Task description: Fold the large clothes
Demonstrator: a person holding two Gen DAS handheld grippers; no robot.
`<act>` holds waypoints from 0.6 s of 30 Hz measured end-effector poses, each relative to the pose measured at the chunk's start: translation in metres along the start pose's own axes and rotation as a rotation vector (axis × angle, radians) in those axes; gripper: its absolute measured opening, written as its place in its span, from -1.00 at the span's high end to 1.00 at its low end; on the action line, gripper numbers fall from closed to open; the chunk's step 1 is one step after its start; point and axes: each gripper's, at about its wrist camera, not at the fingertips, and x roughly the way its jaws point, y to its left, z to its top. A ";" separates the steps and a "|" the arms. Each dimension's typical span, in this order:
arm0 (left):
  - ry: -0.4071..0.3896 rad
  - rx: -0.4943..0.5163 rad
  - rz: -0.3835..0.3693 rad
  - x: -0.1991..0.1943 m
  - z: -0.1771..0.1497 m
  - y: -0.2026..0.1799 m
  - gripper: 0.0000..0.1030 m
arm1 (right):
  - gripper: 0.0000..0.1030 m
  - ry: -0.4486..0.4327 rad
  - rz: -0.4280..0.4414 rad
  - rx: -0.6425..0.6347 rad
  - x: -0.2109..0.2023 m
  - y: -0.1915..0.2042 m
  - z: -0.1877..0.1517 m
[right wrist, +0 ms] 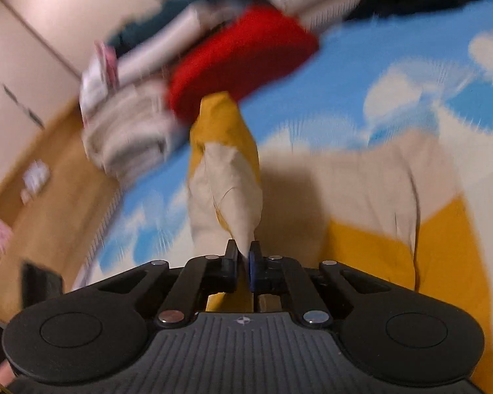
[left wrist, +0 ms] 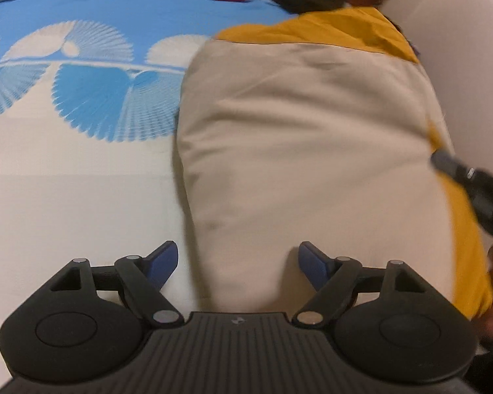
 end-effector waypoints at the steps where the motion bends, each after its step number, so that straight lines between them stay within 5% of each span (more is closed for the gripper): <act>1: 0.003 0.017 -0.011 0.001 -0.001 -0.004 -0.64 | 0.90 -0.038 -0.011 -0.002 -0.013 -0.004 0.005; 4: 0.031 0.088 -0.029 0.008 -0.006 -0.019 -0.64 | 0.90 -0.037 -0.190 -0.041 -0.031 -0.031 0.015; 6: 0.055 0.130 -0.022 0.015 -0.009 -0.026 -0.64 | 0.90 0.084 -0.378 -0.071 -0.017 -0.054 0.011; 8: 0.065 0.167 -0.009 0.018 -0.012 -0.033 -0.64 | 0.90 0.175 -0.477 -0.055 -0.005 -0.073 0.002; 11: 0.053 0.190 -0.014 0.020 -0.012 -0.039 -0.64 | 0.91 0.200 -0.529 -0.105 0.000 -0.078 -0.004; 18: 0.107 0.259 0.025 0.043 -0.029 -0.052 -0.75 | 0.98 0.154 -0.485 -0.096 -0.011 -0.082 0.000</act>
